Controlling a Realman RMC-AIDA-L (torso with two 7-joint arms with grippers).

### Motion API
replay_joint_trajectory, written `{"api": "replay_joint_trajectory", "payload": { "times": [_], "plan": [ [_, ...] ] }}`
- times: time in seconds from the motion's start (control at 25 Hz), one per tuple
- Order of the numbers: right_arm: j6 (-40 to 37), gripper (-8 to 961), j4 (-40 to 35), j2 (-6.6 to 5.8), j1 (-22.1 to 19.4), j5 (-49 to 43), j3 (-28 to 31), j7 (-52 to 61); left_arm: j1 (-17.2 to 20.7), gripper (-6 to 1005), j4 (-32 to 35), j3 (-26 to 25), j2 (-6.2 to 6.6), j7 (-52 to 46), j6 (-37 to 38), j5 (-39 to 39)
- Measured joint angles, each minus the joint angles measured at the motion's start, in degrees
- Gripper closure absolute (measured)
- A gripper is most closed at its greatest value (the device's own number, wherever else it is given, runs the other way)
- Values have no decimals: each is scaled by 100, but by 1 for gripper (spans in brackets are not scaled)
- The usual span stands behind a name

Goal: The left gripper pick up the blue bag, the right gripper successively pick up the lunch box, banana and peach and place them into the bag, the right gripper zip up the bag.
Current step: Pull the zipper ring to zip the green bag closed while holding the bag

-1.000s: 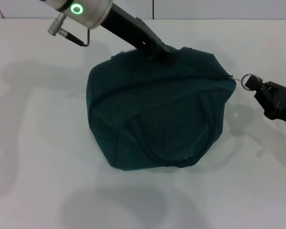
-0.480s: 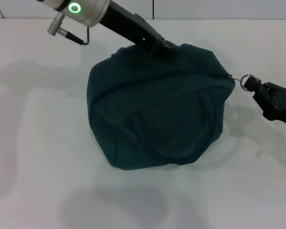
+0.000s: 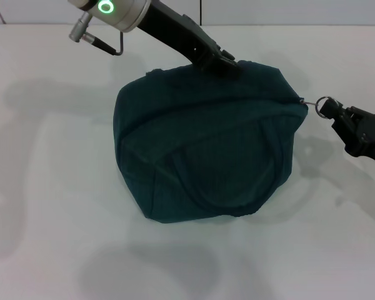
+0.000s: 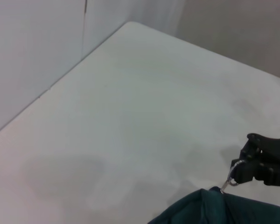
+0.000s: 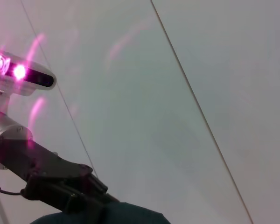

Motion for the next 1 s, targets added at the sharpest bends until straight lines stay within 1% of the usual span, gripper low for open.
{"api": "replay_joint_trajectory", "payload": {
  "times": [0.04, 0.24, 0.48, 0.6, 0.8, 1.0],
  "plan": [
    [0, 949, -1, 0, 3, 0, 2, 0, -6, 681, -20, 4, 2, 1, 3, 19],
    [10, 949, -2, 0, 10, 0, 6, 0, -61, 751, -130, 17, 3, 1, 17, 135],
    [2, 949, -6, -2, 0, -4, 41, 0, -91, 911, -181, 26, 2, 2, 38, 148],
    [-18, 949, -13, -10, -32, -6, 95, 0, -90, 946, -184, 26, 4, -9, 65, 146],
    [59, 949, -3, -14, -39, -8, 166, 0, -105, 946, -139, 10, 22, -58, 184, 105],
    [397, 949, 3, -9, -4, -41, 142, 0, -123, 946, -137, -24, 45, -64, 256, 104]
  ]
}}
